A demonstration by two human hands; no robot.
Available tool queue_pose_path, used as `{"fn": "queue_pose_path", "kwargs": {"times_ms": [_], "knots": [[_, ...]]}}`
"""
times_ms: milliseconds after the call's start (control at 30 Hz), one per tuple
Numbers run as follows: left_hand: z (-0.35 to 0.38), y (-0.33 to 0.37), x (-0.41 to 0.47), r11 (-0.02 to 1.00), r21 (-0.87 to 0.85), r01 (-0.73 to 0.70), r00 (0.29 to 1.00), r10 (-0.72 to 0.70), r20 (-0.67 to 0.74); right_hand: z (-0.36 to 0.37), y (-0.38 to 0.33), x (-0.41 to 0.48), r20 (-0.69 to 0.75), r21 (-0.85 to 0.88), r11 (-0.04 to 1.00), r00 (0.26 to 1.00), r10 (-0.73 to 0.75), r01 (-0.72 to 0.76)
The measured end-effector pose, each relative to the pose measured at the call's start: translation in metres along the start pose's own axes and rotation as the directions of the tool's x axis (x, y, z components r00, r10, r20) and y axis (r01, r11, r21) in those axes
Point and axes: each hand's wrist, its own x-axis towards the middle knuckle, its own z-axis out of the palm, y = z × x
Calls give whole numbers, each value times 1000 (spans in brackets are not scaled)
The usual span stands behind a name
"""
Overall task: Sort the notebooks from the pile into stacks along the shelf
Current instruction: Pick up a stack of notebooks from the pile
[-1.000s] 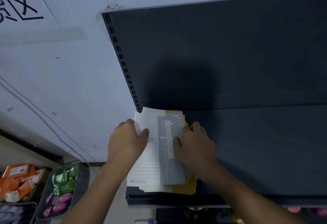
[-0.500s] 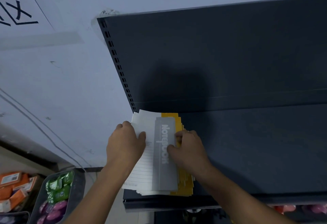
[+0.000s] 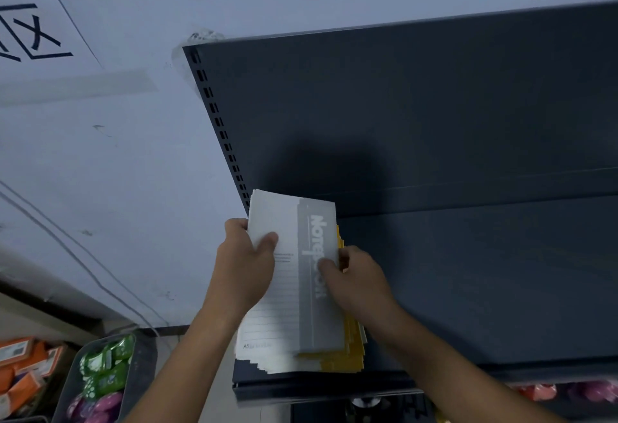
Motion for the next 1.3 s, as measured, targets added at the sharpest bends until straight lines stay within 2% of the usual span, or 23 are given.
{"fn": "queue_pose_path", "kwargs": {"times_ms": [67, 133, 233, 367, 467, 567, 700, 900, 1033, 1300], "knots": [[6, 2, 0, 997, -65, -39, 999, 38, -10, -9, -5, -5, -20, 164, 986, 999, 35, -31], [18, 5, 0, 996, -56, -67, 997, 69, 32, -20, -6, -9, -51, 275, 960, 996, 72, -55], [46, 6, 0, 987, 63, -146, 978, 134, 161, -44, 1, -9, -134, 361, 930, 982, 129, -73], [89, 17, -8, 918, 223, -328, 924, 262, 280, -89, 24, -14, -243, 413, 900, 936, 255, -138], [120, 40, -20, 880, 260, -396, 897, 311, 313, -129, 41, -23, -272, 327, 923, 915, 297, -203], [151, 69, -31, 834, 297, -465, 864, 355, 358, -171, 58, -36, -330, 134, 962, 904, 271, -239], [200, 109, -56, 811, 242, -533, 805, 398, 439, -235, 89, -56, -416, -49, 965, 884, 213, -256], [289, 166, -112, 805, 175, -567, 755, 424, 501, -337, 150, -85, -498, -188, 933, 848, 180, -308], [352, 203, -147, 775, 153, -613, 717, 464, 520, -404, 190, -100, -546, -223, 914, 820, 172, -340], [453, 260, -202, 741, 64, -668, 632, 521, 574, -509, 250, -133, -625, -181, 900, 753, 205, -396]]}}
